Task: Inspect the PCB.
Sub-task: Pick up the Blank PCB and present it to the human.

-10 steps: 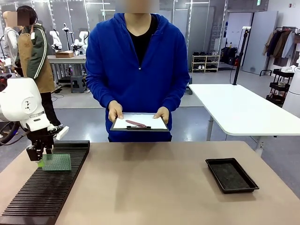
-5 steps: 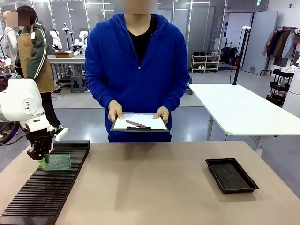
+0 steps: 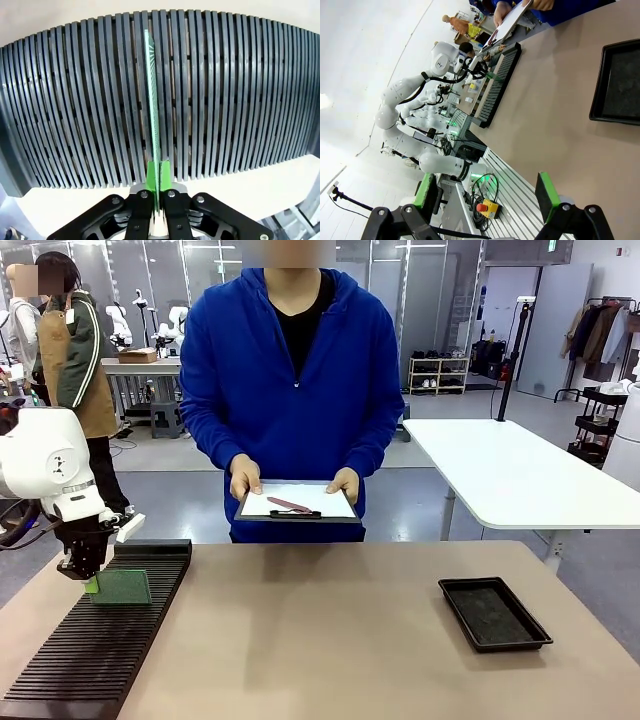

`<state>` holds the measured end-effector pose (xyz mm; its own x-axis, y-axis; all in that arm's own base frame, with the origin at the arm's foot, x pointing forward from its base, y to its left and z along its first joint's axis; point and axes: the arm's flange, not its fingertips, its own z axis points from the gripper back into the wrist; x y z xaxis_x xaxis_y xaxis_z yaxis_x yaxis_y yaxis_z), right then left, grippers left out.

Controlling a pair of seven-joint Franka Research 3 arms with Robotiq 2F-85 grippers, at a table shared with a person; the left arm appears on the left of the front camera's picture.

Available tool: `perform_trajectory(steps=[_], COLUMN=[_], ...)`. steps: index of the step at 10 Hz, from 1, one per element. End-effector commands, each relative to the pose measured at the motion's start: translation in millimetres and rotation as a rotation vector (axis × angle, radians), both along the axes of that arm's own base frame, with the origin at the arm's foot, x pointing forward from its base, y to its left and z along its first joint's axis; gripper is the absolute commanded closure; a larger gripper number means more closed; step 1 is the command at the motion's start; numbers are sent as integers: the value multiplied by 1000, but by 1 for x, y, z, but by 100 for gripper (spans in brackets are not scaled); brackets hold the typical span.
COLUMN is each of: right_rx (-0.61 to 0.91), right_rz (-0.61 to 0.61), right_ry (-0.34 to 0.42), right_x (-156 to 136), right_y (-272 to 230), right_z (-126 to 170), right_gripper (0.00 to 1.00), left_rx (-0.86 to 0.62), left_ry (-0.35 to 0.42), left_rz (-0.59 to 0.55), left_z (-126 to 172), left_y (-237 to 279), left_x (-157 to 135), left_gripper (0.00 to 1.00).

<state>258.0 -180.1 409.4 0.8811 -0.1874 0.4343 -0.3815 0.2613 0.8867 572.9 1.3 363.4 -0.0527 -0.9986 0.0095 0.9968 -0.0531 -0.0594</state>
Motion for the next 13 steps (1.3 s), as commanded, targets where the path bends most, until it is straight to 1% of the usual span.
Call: perform_trajectory(steps=[1, 2, 3, 5, 6, 7, 8, 9, 10, 11, 13], right_rx=[7, 7, 7, 7, 7, 7, 7, 7, 7, 7, 7], right_rz=[2, 2, 2, 2, 2, 2, 2, 2, 2, 2, 2], right_ry=[-16, -16, -16, -16, -16, -16, -16, -16, -16, -16, -16], right_x=[0, 0, 0, 0, 0, 0, 0, 0, 0, 0, 0], right_y=[0, 0, 0, 0, 0, 0, 0, 0, 0, 0, 0], right_z=[1, 1, 1, 1, 1, 1, 1, 1, 1, 1, 1], right_gripper=[0, 0, 0, 0, 0, 0, 0, 0, 0, 0, 0], left_rx=[22, 11, -2, -56, -117, -168, -228, -322, -477, -588, -691], left_ry=[0, -13, -45, -91, -109, -105, -71, -30, 34, 69, 188], left_rz=[14, 33, 72, 154, 179, 215, 258, 306, 400, 445, 543], left_z=[0, 5, 18, 55, 74, 82, 84, 86, 89, 83, 63], left_y=[0, 0, 3, 17, 27, 36, 42, 45, 44, 40, 25], left_x=[3, 1, -5, -24, -36, -45, -54, -64, -79, -89, -92], left_gripper=[100, 100, 100, 100, 100, 100, 100, 100, 100, 100, 100])
